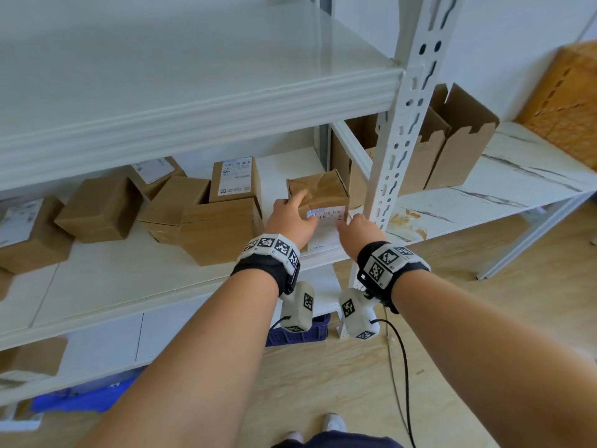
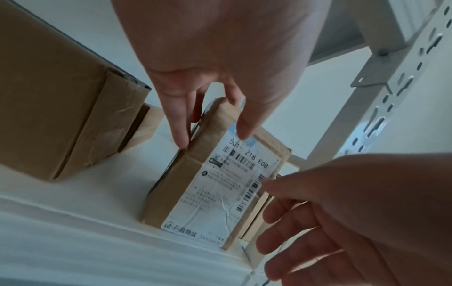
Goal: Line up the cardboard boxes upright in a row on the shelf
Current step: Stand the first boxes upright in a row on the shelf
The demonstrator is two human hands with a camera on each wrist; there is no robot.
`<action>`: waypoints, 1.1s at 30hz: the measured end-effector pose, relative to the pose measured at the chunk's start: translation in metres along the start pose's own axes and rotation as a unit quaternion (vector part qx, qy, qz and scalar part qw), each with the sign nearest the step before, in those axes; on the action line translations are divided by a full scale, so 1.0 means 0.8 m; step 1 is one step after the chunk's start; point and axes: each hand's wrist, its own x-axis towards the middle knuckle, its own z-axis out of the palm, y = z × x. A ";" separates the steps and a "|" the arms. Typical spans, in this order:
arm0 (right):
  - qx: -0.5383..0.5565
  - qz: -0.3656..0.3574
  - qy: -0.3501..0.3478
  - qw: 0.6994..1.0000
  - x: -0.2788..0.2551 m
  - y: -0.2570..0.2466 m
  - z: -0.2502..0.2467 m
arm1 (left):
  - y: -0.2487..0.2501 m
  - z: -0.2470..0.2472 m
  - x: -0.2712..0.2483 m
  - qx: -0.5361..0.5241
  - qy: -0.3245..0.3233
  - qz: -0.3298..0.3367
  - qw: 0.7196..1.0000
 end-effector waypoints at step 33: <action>-0.070 -0.137 -0.067 0.986 -0.044 -0.098 0.054 | -0.134 -0.102 -0.019 0.170 -0.007 -0.067 0.983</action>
